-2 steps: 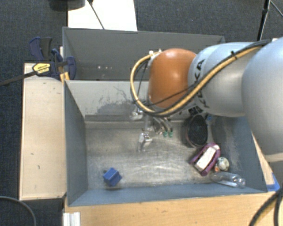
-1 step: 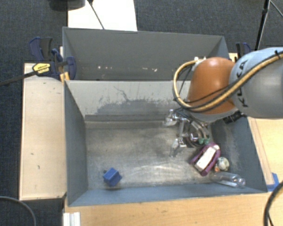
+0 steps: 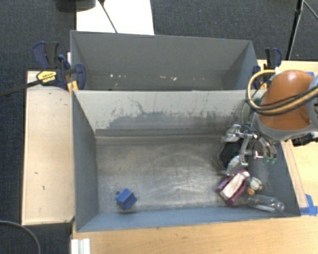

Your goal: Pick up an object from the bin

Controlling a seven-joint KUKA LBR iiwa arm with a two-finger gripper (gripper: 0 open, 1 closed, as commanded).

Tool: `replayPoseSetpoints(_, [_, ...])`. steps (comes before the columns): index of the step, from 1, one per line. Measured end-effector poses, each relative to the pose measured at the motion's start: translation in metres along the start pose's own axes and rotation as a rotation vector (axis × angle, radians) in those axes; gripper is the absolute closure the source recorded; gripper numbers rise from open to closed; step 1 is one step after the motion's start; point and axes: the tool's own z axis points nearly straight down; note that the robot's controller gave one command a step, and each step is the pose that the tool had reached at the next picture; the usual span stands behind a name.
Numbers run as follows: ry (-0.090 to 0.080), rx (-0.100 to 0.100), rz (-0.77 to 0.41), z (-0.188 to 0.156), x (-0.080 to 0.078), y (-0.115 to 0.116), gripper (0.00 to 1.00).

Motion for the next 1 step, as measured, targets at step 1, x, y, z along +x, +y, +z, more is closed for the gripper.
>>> replayPoseSetpoints(1, [-0.002,0.003,0.178,0.0011,0.0006,-0.0087,0.00])
